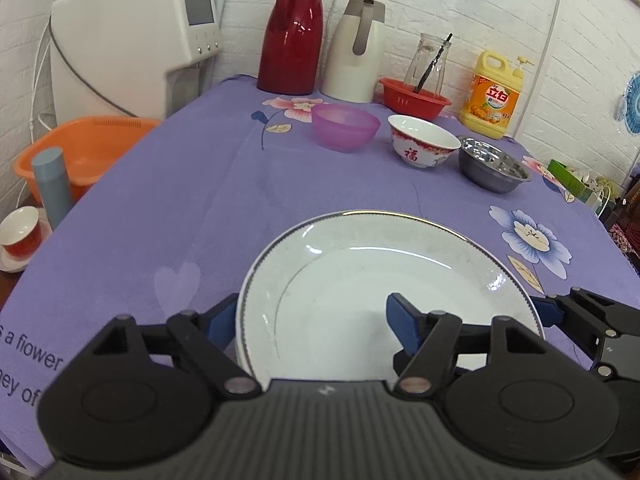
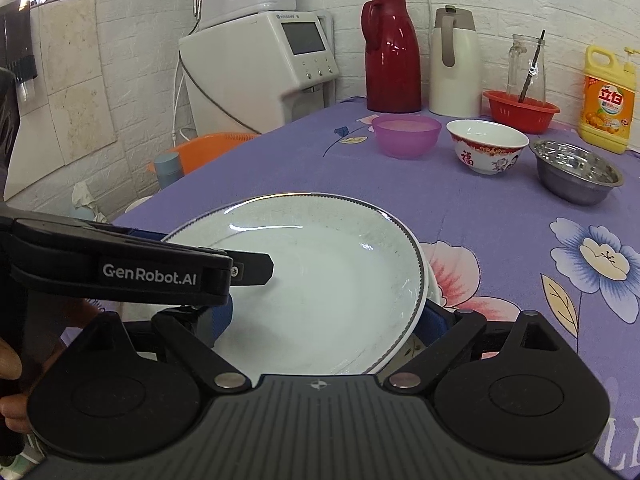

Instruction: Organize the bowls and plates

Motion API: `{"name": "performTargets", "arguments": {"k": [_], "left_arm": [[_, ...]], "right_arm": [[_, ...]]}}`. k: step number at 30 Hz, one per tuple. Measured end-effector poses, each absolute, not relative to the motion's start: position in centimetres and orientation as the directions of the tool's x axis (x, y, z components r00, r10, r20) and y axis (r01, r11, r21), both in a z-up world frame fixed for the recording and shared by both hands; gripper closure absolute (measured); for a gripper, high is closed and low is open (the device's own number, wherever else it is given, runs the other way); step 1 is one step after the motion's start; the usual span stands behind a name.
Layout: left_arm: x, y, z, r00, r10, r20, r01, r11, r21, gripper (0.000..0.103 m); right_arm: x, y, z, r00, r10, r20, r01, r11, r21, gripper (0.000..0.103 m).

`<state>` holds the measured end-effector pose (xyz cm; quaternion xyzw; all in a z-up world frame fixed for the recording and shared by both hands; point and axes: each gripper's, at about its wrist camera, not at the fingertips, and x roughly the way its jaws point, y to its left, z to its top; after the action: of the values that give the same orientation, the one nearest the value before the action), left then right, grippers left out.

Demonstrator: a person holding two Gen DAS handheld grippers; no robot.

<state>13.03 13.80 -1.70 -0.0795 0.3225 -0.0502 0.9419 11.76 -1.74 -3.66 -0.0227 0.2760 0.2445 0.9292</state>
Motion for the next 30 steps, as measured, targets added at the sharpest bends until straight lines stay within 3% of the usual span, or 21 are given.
{"name": "performTargets", "arguments": {"k": [9,13,17,21,26,30], "left_arm": [[13.5,13.3,-0.7,0.797,-0.128,-0.59,0.033,0.985,-0.17,0.032],[13.4,13.4,-0.5,0.803,-0.133,-0.58,0.035,0.983,-0.178,0.031],[13.8,13.0,-0.5,0.799,-0.114,-0.59,0.023,0.987,-0.159,0.031],[13.8,12.9,-0.5,0.799,-0.108,-0.592,0.018,0.988,-0.156,0.031],[13.7,13.0,-0.2,0.799,-0.116,-0.589,0.019,0.986,-0.168,0.031],[13.8,12.6,0.1,0.801,-0.123,-0.586,0.026,0.985,-0.17,0.031]], "right_arm": [[11.6,-1.7,-3.4,0.734,0.435,-0.522,-0.483,0.874,0.049,0.0],[11.8,-3.6,-2.8,0.761,0.456,-0.462,-0.432,0.887,0.164,0.0],[12.1,-3.0,-3.5,0.737,0.439,-0.515,-0.449,0.886,0.114,0.0],[11.7,-3.0,-3.4,0.741,0.439,-0.508,-0.461,0.883,0.091,0.0],[11.6,-5.6,-2.4,0.804,0.42,-0.421,-0.393,0.906,0.154,0.0],[12.1,-7.2,-2.4,0.814,0.401,-0.42,-0.353,0.916,0.192,0.0]]}}
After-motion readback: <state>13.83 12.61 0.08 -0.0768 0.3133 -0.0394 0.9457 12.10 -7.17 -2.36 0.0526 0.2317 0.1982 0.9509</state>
